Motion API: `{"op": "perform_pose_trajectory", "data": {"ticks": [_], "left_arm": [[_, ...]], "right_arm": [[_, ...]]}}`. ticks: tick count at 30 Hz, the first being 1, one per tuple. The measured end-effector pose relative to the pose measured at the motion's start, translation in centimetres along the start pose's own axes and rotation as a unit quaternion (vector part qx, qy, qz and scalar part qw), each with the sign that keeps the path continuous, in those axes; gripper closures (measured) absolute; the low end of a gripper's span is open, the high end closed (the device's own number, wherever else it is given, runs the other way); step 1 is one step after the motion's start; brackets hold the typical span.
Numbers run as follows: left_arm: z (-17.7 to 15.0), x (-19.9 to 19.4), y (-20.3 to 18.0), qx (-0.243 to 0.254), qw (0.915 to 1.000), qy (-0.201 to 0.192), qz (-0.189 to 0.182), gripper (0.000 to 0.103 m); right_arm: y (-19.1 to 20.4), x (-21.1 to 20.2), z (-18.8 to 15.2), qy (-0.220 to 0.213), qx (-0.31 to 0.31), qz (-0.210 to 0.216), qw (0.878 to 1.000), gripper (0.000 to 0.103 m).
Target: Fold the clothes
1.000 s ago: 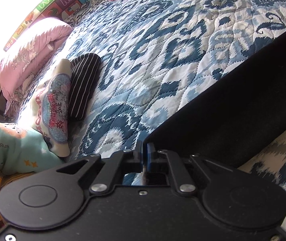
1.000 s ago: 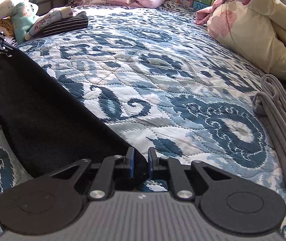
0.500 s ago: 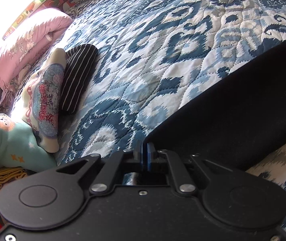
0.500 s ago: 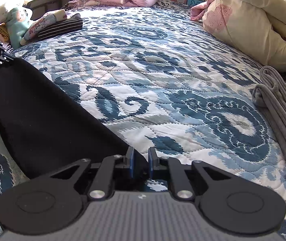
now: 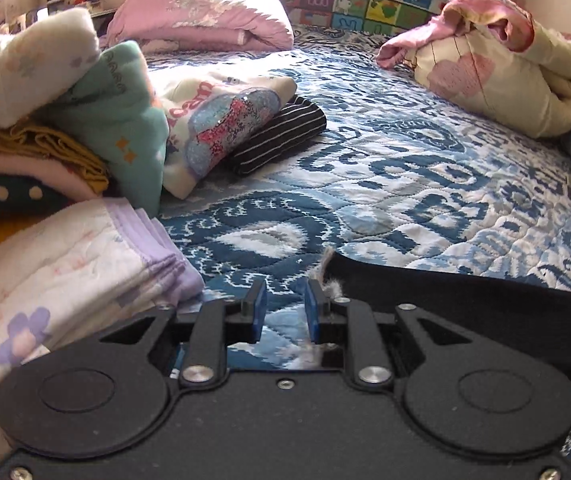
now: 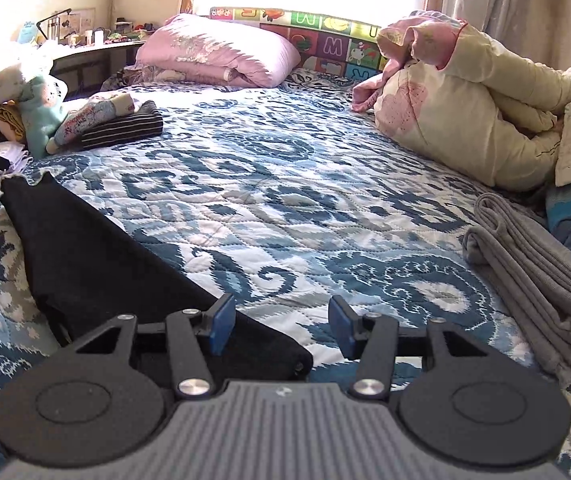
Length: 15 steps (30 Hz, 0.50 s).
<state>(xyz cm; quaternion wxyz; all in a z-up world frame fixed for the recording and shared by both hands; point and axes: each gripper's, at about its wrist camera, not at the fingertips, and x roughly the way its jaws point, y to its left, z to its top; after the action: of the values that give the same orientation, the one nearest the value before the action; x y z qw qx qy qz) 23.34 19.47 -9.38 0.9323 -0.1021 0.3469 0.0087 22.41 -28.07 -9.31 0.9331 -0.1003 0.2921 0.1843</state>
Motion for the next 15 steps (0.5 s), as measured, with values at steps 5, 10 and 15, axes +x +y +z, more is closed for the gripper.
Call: {"op": "perform_pose_trajectory", "data": {"ticks": [5,10,15], "left_arm": [[-1.8,-0.1,-3.6,0.024,0.9985,-0.049,-0.008,0.085],[-3.8,2.7,-3.8,0.055,0.9937,-0.028,0.093,0.083],[-4.6,-0.3,0.0,-0.053,0.9913,-0.071,0.097,0.083]], "right_arm": [[6.7,1.7,0.3,0.01,-0.042,0.072,0.996,0.063],[11.1,5.8,-0.5,0.048,-0.061,0.087,0.993,0.067],[12.5,5.9,0.0,0.048,-0.081,0.093,0.991,0.071]]}}
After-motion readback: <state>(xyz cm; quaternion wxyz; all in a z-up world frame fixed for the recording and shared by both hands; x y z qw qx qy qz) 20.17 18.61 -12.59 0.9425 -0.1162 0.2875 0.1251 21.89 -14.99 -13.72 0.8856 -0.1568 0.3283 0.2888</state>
